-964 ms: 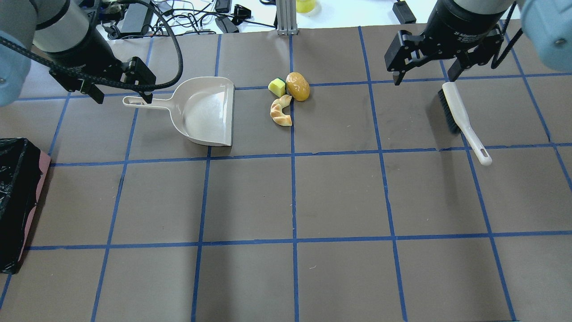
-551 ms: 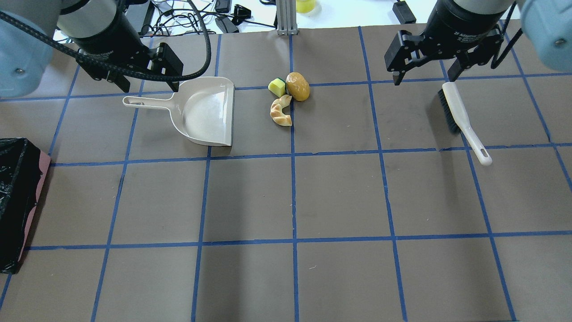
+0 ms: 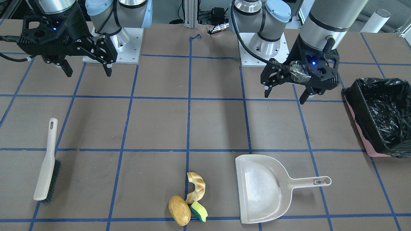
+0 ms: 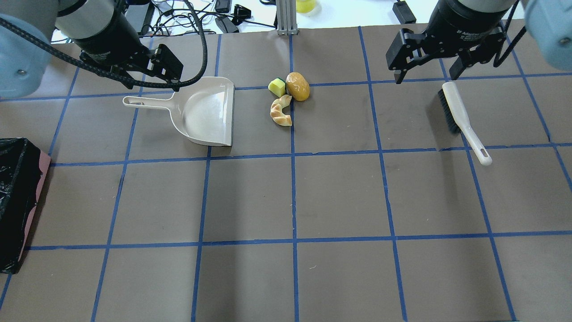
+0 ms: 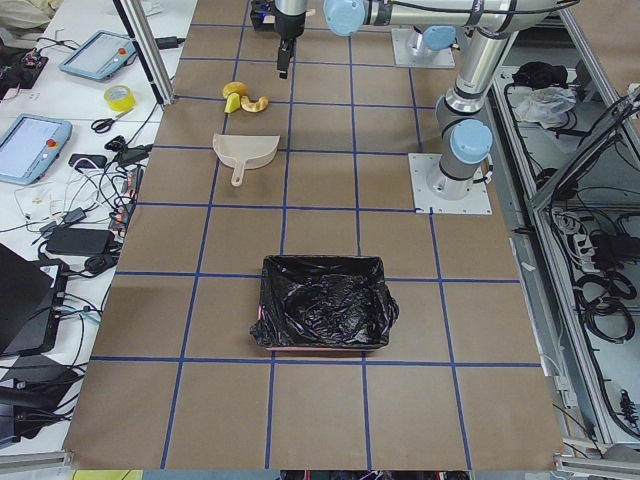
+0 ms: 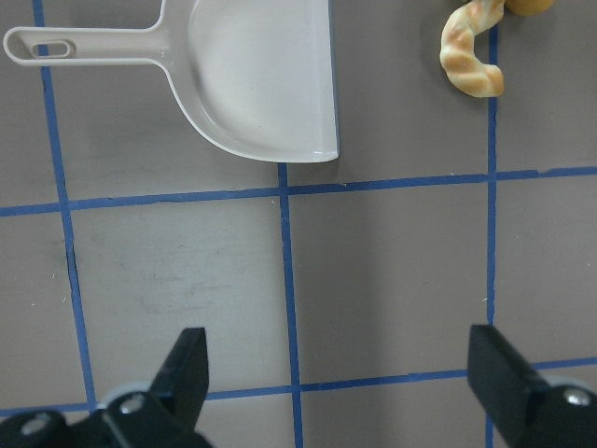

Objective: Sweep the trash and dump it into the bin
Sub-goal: 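Grasp the dustpan handle with the left gripper while the right gripper grasps the brush handle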

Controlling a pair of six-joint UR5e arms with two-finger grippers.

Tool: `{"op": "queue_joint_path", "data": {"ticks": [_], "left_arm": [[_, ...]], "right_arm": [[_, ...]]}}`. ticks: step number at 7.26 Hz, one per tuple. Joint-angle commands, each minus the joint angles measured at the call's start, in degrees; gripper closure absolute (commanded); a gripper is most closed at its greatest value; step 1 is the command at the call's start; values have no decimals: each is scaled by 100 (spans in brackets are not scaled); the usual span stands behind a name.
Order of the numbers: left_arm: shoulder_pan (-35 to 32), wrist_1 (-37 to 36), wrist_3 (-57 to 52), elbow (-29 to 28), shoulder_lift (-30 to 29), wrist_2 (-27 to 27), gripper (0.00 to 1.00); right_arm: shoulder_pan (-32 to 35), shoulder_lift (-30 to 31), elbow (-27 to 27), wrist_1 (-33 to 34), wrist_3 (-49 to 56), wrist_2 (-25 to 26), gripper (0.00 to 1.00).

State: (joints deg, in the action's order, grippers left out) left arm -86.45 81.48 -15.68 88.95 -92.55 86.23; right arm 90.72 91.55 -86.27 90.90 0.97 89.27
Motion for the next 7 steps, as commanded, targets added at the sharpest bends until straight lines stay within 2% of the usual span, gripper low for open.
{"op": "queue_joint_path", "data": {"ticks": [1,2,3,4,5,7], "left_arm": [[653,-620,-2103,139,-471,-53,0],[742,-911,-2776,297,-727,-27,0],[769,-1619,-3783,385,-1034,25,0],[778,-1696,-4715,316,-1359,426,0],[796,-1670,-5029,211,-1562,500,0],[796,-1617,-6833,-331,-2054,527,0]], "right_arm": [[-1,-110,-30,15,-9,2,0],[-36,-328,-38,16,-1,-15,0],[-45,-418,-82,16,17,37,0],[-71,-619,-265,120,86,20,0],[-167,-708,-371,191,357,203,0],[-666,-717,-451,165,1095,467,0]]}}
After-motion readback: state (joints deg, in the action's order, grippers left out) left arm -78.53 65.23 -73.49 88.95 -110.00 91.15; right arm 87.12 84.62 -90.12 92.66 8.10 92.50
